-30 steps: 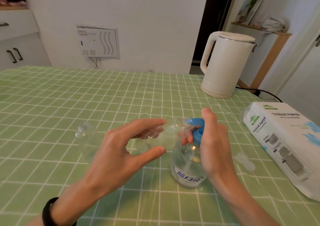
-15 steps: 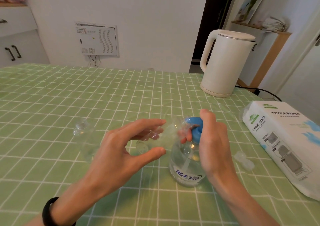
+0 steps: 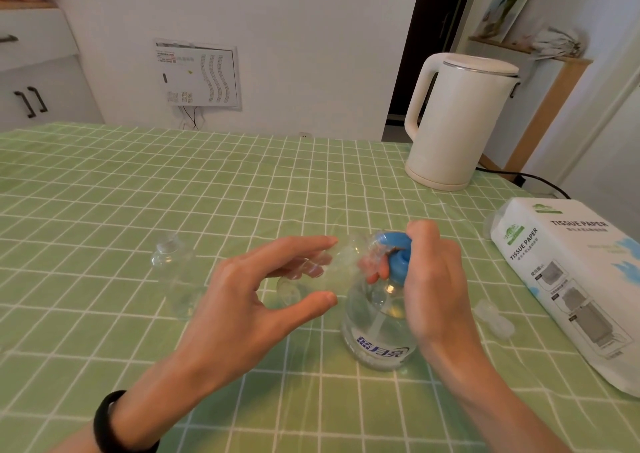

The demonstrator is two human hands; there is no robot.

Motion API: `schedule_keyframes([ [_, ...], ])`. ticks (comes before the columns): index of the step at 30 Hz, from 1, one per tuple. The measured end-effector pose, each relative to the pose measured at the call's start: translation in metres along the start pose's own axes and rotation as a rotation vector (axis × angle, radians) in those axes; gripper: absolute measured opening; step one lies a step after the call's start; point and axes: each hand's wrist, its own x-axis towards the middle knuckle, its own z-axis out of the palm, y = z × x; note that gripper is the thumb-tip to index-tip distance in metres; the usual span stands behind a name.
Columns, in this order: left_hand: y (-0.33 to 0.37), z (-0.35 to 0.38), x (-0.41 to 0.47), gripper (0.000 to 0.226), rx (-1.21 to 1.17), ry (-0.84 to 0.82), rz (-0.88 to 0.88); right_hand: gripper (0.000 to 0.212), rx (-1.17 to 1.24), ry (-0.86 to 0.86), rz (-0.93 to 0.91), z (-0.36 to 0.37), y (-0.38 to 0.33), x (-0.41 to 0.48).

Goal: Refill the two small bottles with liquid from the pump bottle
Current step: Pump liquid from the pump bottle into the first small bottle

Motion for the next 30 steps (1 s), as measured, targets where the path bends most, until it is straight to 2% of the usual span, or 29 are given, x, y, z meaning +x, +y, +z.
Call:
schedule_keyframes([
  [11,0.0018,-0.0018,0.0006,0.053,-0.011,-0.002,0.005,0.07,-0.013,0.019,0.016,0.0026,-0.0006,-0.0035],
  [22,0.0006,-0.0019,-0.0001,0.053,0.011,-0.01,0.002,0.06,-0.009,-0.003,-0.012,0.0011,-0.0012,-0.0007],
  [30,0.0002,-0.0012,0.0006,0.053,-0.012,-0.004,0.009,0.068,-0.009,0.017,0.019,0.0033,-0.0012,-0.0028],
])
